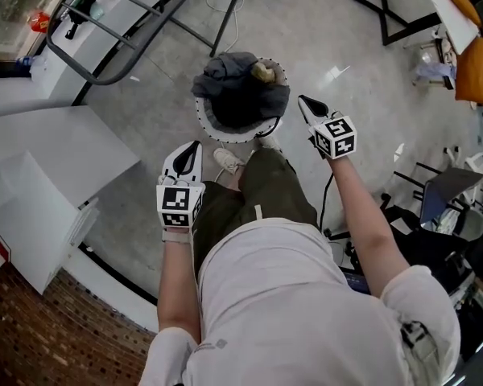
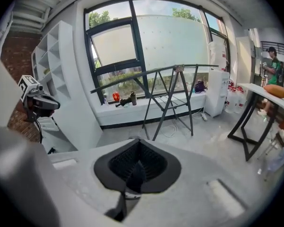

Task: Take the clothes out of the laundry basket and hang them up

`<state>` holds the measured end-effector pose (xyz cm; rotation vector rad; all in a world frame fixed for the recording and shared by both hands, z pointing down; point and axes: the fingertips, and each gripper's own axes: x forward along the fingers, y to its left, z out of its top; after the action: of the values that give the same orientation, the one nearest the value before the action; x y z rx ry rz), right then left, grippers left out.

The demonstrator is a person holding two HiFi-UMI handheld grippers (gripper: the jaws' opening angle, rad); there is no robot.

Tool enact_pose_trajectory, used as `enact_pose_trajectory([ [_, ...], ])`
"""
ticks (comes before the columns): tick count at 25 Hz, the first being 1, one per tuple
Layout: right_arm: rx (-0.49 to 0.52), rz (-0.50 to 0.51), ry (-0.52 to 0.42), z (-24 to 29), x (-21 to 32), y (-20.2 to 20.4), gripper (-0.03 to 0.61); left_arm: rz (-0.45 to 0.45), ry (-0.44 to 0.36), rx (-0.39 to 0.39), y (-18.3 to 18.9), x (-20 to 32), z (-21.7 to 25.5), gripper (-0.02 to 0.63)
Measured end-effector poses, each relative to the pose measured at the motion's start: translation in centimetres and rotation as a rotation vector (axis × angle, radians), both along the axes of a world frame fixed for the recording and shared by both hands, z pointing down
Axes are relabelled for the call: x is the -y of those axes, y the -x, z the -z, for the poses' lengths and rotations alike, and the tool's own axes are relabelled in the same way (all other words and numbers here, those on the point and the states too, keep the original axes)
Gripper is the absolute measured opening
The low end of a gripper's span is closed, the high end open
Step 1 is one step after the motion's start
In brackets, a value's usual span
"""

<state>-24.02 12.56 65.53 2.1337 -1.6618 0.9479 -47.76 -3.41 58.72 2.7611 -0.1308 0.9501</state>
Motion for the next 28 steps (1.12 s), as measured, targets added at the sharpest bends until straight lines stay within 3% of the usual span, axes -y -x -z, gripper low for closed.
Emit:
enact_pose_trajectory([
  [7,0.066,0.033,0.177,-9.6,-1.8,2.6,0.011,0.024,0.028,0.075,2.1,0.4,-2.6,0.002],
  [17,0.144,0.028,0.388,-23.2,-4.1,0.8,0.118,0.041,0.07,0.217,2.3,0.0,-7.9,0.002],
  [23,0.211,-0.009,0.461,-30.4,-4.7,-1.1,0.19,0.067,0.099,0.294,1.4,-1.4,-11.3,0.002],
  [28,0.274,-0.045,0.471,-34.4,-4.6,-2.0,0.206,0.107,0.13,0.322,0.2,-2.8,-13.2,0.002],
])
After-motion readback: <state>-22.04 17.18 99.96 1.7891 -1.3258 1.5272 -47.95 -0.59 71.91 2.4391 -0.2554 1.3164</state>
